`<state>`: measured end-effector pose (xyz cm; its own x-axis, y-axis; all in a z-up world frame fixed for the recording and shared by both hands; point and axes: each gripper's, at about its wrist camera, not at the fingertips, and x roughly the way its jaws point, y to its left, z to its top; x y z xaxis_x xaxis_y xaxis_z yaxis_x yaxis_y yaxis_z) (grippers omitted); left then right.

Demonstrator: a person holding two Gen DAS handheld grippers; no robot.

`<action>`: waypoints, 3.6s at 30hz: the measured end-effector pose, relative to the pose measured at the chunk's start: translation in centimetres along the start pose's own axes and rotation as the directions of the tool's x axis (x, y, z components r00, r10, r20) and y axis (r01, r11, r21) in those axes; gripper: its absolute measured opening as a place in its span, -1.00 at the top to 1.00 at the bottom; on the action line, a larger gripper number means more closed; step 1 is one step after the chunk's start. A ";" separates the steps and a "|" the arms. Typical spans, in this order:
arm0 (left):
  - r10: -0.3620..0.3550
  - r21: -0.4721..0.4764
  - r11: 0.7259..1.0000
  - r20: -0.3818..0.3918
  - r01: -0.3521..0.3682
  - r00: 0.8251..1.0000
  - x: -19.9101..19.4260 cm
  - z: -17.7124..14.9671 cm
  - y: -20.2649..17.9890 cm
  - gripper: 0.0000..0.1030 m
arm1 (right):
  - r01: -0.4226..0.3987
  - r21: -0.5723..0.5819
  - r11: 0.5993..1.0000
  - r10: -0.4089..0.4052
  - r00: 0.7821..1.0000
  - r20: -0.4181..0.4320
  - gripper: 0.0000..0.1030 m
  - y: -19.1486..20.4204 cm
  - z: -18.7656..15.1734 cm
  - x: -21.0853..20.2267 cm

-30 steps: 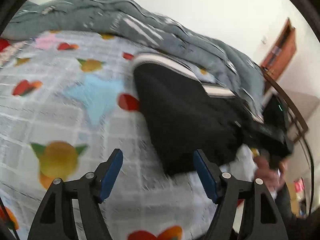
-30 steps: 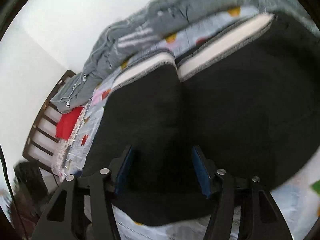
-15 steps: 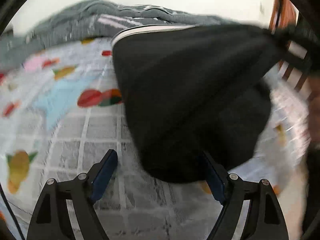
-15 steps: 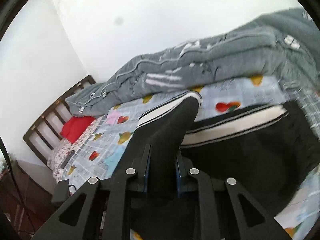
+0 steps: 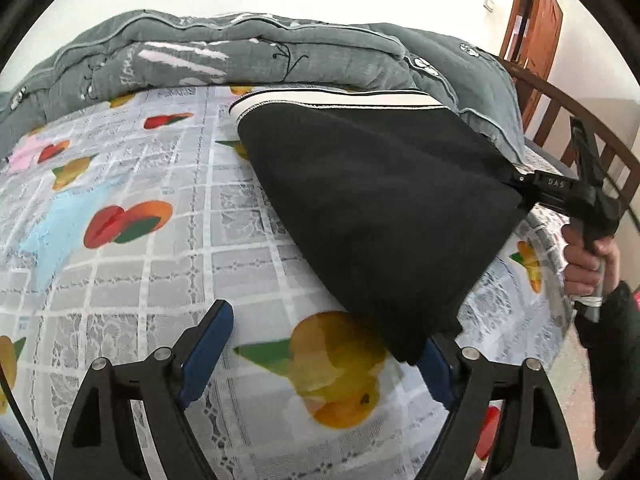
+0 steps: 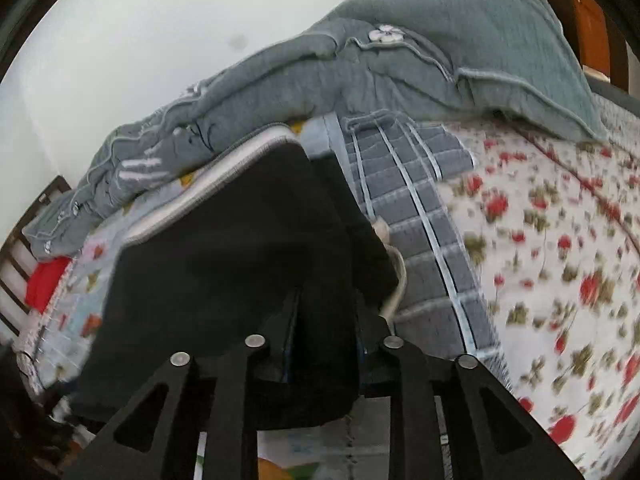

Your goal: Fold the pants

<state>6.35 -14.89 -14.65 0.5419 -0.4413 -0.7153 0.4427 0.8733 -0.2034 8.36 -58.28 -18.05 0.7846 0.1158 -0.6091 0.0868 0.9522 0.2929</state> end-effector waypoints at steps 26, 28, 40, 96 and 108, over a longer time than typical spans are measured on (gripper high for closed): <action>-0.261 -0.321 0.916 -0.022 0.240 0.965 5.2 4.5 2.4 -0.44 | -0.006 -0.014 1.000 0.005 0.993 -0.119 -0.11 -0.5 0.0 1.9; -0.288 -0.364 0.895 -0.029 0.259 0.957 5.8 4.9 2.8 -0.19 | -0.039 0.002 0.999 0.039 0.989 -0.139 0.02 -0.1 -0.3 2.3; -0.288 -0.380 0.881 0.042 0.282 0.957 1.8 5.4 10.6 0.69 | -0.036 -0.079 0.996 0.024 0.988 -0.154 0.20 8.3 -2.3 0.8; 0.143 -0.195 0.973 0.100 -0.121 0.985 -5.1 8.1 17.6 -0.16 | -0.048 -0.309 0.950 0.045 0.999 -0.018 0.40 20.7 1.0 4.4; 0.191 -0.147 0.973 0.077 -0.179 0.979 1.7 13.6 18.0 -0.16 | -0.120 -0.456 0.882 0.093 0.992 -0.081 0.40 27.2 5.3 12.8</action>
<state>24.94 -2.69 -10.42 0.6699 -0.2807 -0.6874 0.2288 0.9588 -0.1685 23.98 -32.44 -13.96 0.7372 0.2265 -0.6365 -0.2977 0.9547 -0.0050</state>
